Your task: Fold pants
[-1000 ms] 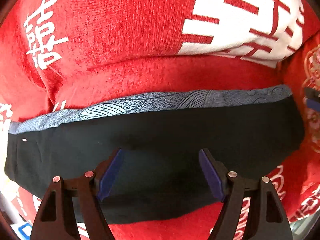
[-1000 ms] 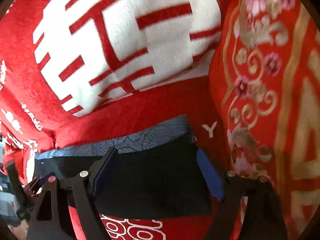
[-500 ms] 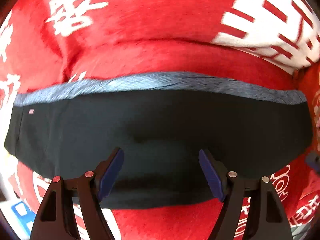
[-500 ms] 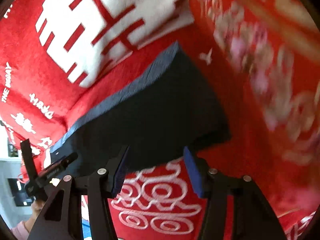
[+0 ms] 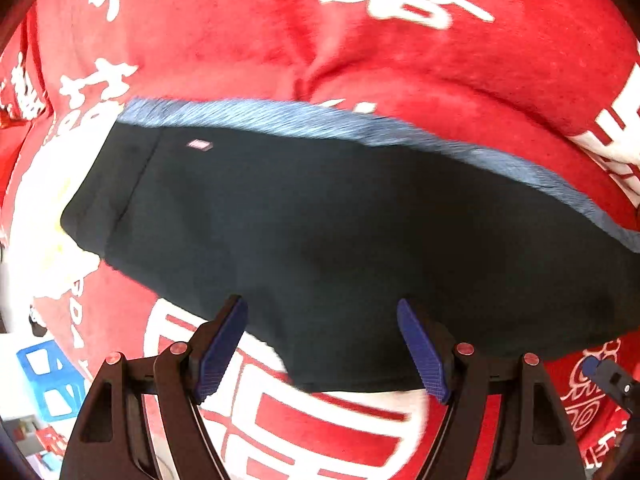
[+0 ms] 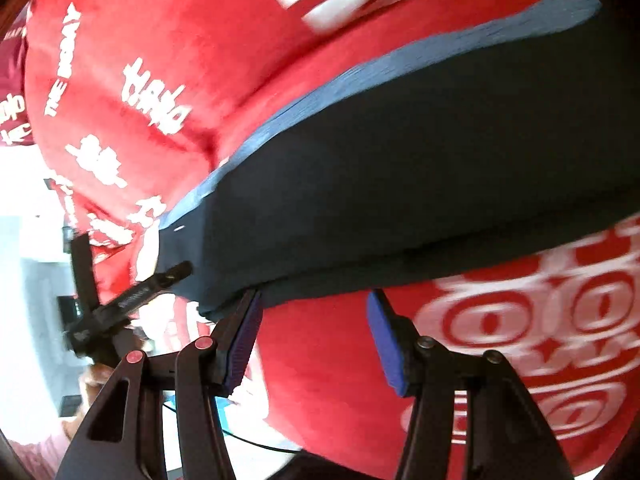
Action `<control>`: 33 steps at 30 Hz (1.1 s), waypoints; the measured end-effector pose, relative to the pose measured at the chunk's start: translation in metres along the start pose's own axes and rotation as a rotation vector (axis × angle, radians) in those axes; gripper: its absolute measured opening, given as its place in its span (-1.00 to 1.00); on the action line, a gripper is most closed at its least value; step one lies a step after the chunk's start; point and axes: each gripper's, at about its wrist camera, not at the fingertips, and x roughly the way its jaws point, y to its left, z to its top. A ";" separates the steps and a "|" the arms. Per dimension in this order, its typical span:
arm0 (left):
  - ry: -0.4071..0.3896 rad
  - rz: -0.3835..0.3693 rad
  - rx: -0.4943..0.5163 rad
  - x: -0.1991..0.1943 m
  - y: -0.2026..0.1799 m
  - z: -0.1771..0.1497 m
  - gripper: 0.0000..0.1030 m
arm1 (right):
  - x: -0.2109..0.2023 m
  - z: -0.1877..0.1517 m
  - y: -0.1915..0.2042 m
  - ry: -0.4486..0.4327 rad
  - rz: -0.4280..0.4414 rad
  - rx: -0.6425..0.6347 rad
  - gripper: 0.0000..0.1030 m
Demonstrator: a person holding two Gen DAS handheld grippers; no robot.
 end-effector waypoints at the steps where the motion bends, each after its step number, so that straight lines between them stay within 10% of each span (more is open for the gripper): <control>1: 0.006 0.001 0.000 0.003 0.010 -0.001 0.52 | 0.014 -0.003 0.010 0.010 0.033 0.007 0.14; 10: 0.012 -0.033 0.031 0.022 0.076 -0.002 0.52 | 0.128 -0.030 0.077 0.092 0.170 0.060 0.14; 20: -0.014 -0.106 0.121 0.044 0.063 0.012 0.52 | 0.151 -0.024 0.079 0.025 0.185 0.169 0.14; 23: -0.026 -0.124 0.173 0.044 0.047 0.014 0.52 | 0.153 -0.014 0.080 0.031 0.147 0.200 -0.82; 33: -0.043 -0.103 0.294 0.052 0.034 -0.026 0.65 | 0.147 -0.050 0.090 -0.006 -0.013 0.073 -0.82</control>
